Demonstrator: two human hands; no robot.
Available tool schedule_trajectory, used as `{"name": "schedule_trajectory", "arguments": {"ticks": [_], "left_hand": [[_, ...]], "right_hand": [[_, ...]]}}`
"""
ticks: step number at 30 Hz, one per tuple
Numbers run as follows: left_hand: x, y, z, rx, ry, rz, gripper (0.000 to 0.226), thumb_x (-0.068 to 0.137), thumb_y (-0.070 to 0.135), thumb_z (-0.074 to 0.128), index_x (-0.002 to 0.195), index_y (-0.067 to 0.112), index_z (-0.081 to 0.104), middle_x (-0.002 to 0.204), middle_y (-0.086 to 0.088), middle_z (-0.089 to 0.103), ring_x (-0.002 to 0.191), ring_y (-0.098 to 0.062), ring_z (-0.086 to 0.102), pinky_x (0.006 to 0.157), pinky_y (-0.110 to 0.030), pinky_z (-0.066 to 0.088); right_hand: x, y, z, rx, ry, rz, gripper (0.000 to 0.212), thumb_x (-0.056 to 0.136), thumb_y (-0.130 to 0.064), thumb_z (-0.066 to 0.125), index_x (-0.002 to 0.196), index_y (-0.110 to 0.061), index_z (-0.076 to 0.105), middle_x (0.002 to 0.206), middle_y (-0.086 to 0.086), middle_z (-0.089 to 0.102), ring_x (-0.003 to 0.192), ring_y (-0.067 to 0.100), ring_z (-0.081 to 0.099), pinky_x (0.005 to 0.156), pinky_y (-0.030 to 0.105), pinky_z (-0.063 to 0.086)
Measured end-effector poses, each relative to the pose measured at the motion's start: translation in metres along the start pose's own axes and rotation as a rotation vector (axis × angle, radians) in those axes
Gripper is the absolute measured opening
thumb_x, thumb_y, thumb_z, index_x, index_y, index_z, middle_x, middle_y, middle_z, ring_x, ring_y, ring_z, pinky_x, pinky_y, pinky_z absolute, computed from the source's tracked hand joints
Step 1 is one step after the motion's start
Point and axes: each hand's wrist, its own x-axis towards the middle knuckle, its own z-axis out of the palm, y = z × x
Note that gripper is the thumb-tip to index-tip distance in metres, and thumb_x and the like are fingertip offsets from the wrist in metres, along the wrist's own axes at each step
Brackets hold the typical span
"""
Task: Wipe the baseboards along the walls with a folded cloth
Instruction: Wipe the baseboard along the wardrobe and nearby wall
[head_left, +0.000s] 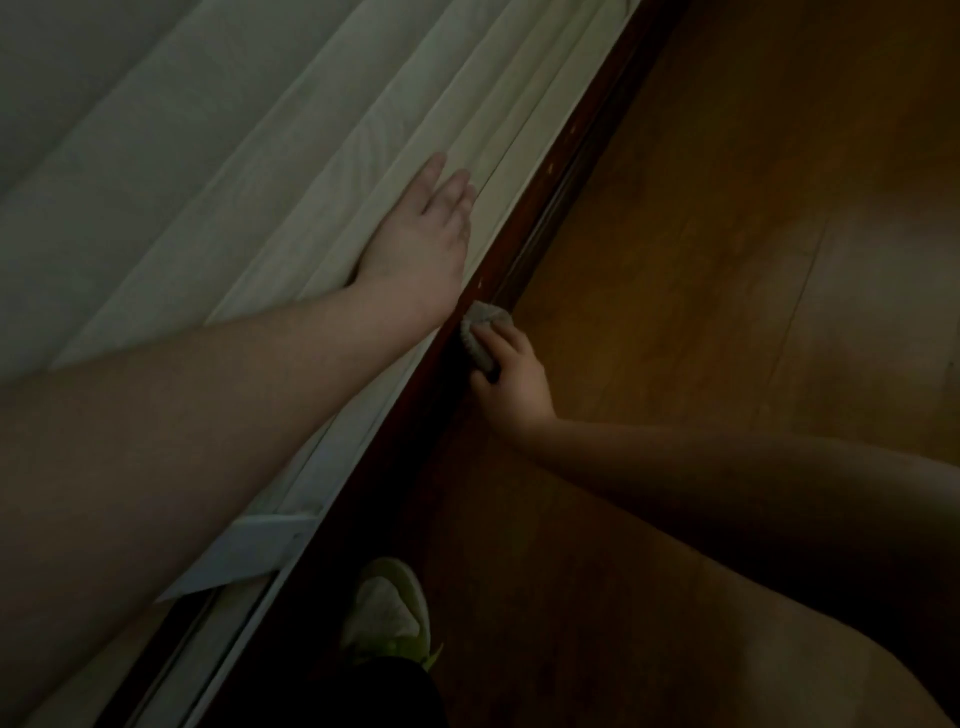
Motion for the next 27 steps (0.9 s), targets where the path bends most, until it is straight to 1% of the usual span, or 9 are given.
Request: {"name": "schedule_trajectory", "arguments": {"ticks": [4, 7, 9, 11, 14, 17, 22, 24, 27], "left_hand": [[0.0, 0.0, 0.0, -0.02, -0.009, -0.008, 0.069, 0.102, 0.049, 0.013, 0.156, 0.008, 0.011, 0.164, -0.016, 0.0, 0.152, -0.031, -0.005, 0.117, -0.056, -0.012], [-0.002, 0.0, 0.002, -0.003, 0.017, -0.002, 0.067, 0.102, 0.047, 0.012, 0.156, 0.006, 0.012, 0.164, -0.016, 0.001, 0.152, -0.032, -0.003, 0.118, -0.055, -0.009], [-0.003, 0.0, 0.004, 0.016, 0.019, 0.006, 0.067, 0.102, 0.045, 0.013, 0.156, 0.005, 0.011, 0.164, -0.017, 0.001, 0.152, -0.033, -0.003, 0.119, -0.054, -0.008], [-0.004, 0.001, 0.005, 0.018, 0.006, 0.009, 0.067, 0.102, 0.045, 0.014, 0.155, 0.004, 0.01, 0.164, -0.018, 0.0, 0.152, -0.033, -0.003, 0.119, -0.053, -0.007], [-0.007, 0.004, 0.005, 0.006, -0.013, 0.011, 0.067, 0.102, 0.044, 0.013, 0.155, 0.004, 0.008, 0.164, -0.018, -0.002, 0.152, -0.033, -0.004, 0.119, -0.052, -0.007], [-0.012, 0.012, 0.008, 0.011, -0.029, 0.024, 0.066, 0.102, 0.04, 0.011, 0.155, 0.001, 0.003, 0.164, -0.019, -0.004, 0.152, -0.033, -0.004, 0.118, -0.055, -0.009], [-0.02, 0.029, 0.017, 0.044, -0.04, 0.048, 0.071, 0.102, 0.045, 0.01, 0.153, -0.002, -0.004, 0.162, -0.022, -0.009, 0.151, -0.035, -0.007, 0.116, -0.057, -0.013], [-0.024, 0.037, 0.022, 0.051, -0.035, 0.065, 0.07, 0.102, 0.045, 0.008, 0.153, -0.002, -0.005, 0.162, -0.022, -0.01, 0.151, -0.036, -0.007, 0.117, -0.057, -0.012], [-0.03, 0.046, 0.027, 0.037, -0.021, 0.075, 0.069, 0.103, 0.044, 0.006, 0.154, -0.001, -0.004, 0.162, -0.023, -0.011, 0.151, -0.036, -0.008, 0.117, -0.056, -0.012]], "right_hand": [[-0.046, 0.001, 0.032, 0.028, -0.113, -0.029, 0.07, 0.091, -0.012, 0.063, 0.15, -0.035, 0.033, 0.159, -0.01, 0.017, 0.147, 0.017, 0.022, 0.111, 0.023, 0.013], [-0.077, 0.006, 0.052, 0.018, -0.23, -0.091, 0.071, 0.091, -0.014, 0.062, 0.15, -0.036, 0.031, 0.158, -0.013, 0.013, 0.148, 0.018, 0.018, 0.114, 0.026, 0.016], [-0.087, 0.007, 0.06, 0.017, -0.262, -0.113, 0.069, 0.092, -0.014, 0.062, 0.15, -0.034, 0.03, 0.157, -0.012, 0.013, 0.148, 0.019, 0.018, 0.117, 0.031, 0.019], [-0.087, 0.008, 0.058, 0.018, -0.272, -0.126, 0.066, 0.093, -0.016, 0.061, 0.15, -0.033, 0.031, 0.156, -0.012, 0.015, 0.146, 0.019, 0.021, 0.118, 0.032, 0.023], [-0.075, 0.017, 0.039, 0.011, -0.272, -0.162, 0.061, 0.092, -0.021, 0.059, 0.147, -0.031, 0.034, 0.151, -0.011, 0.022, 0.14, 0.017, 0.031, 0.111, 0.026, 0.028], [-0.042, 0.031, 0.01, -0.016, -0.133, -0.13, 0.057, 0.091, -0.017, 0.061, 0.144, -0.024, 0.041, 0.148, -0.002, 0.031, 0.134, 0.02, 0.04, 0.108, 0.023, 0.027], [0.048, 0.049, -0.055, 0.091, 0.201, 0.145, 0.06, 0.095, -0.017, 0.059, 0.149, -0.024, 0.034, 0.15, 0.002, 0.034, 0.128, 0.018, 0.044, 0.099, 0.022, 0.033], [0.076, 0.053, -0.076, 0.152, 0.26, 0.203, 0.06, 0.095, -0.019, 0.058, 0.149, -0.026, 0.035, 0.149, 0.002, 0.037, 0.127, 0.021, 0.048, 0.099, 0.027, 0.041], [0.103, 0.049, -0.092, 0.194, 0.273, 0.248, 0.058, 0.095, -0.022, 0.06, 0.148, -0.025, 0.037, 0.146, 0.005, 0.044, 0.125, 0.026, 0.052, 0.099, 0.034, 0.048]]}}
